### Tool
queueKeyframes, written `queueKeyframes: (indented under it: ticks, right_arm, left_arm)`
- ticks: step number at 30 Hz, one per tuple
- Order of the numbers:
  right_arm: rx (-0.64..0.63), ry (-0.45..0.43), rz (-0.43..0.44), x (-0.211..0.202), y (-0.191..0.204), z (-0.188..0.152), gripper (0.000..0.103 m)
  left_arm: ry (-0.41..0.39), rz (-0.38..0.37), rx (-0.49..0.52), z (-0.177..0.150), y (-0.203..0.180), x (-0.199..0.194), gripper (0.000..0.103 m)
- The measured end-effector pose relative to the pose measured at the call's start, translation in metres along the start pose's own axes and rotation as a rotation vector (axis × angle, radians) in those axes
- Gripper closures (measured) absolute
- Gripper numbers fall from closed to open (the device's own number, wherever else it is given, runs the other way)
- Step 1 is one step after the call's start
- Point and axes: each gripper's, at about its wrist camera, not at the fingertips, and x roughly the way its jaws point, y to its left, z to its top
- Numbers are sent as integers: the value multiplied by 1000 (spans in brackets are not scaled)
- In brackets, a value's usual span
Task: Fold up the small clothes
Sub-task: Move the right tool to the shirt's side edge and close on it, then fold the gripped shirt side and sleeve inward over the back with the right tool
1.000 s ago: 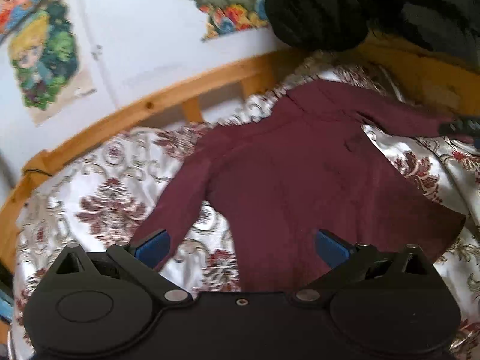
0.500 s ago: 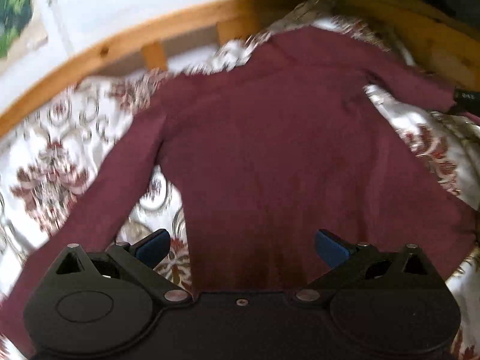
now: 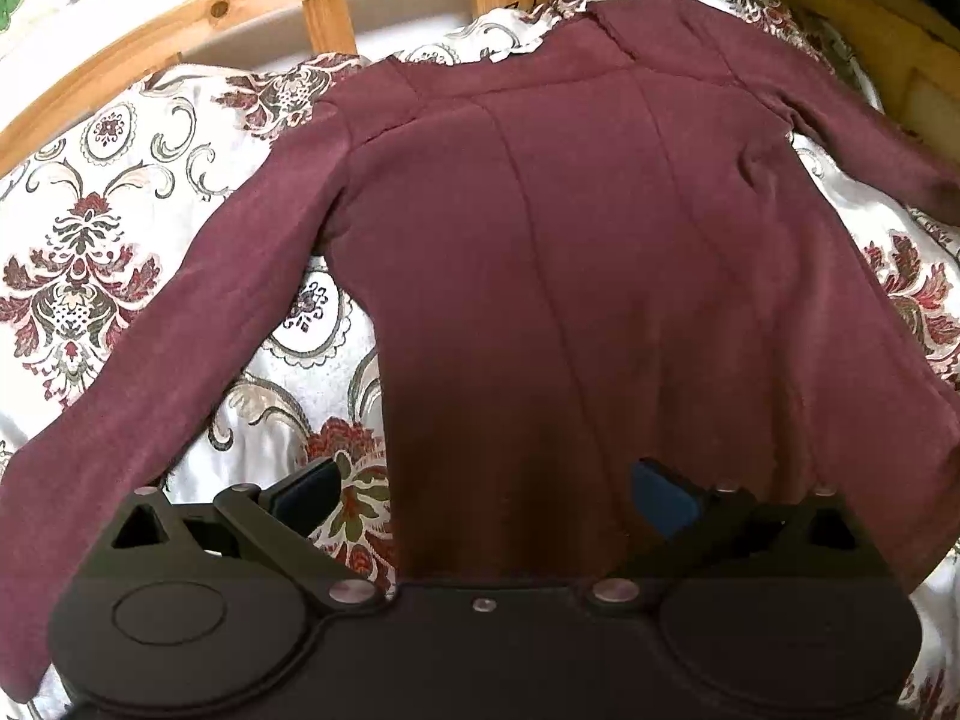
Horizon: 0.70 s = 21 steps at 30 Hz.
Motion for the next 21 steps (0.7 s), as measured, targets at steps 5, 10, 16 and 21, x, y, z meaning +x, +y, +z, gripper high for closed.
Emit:
queueKeyframes:
  ticks: [5, 10, 16, 21]
  right_arm:
    - [5, -61, -33, -14, -6, -3, 32]
    - [-27, -106, -70, -38, -13, -3, 79]
    - [-282, -228, -31, -51, 31, -16, 90]
    - [-693, -388, 115, -82, 83, -53, 92]
  left_arm:
    - [11, -4, -19, 1, -1, 0, 1]
    - [-3, -13, -10, -1, -5, -4, 1]
    - [-8, -3, -15, -1, -7, -9, 1]
    - [-35, -4, -37, 4, -2, -14, 1]
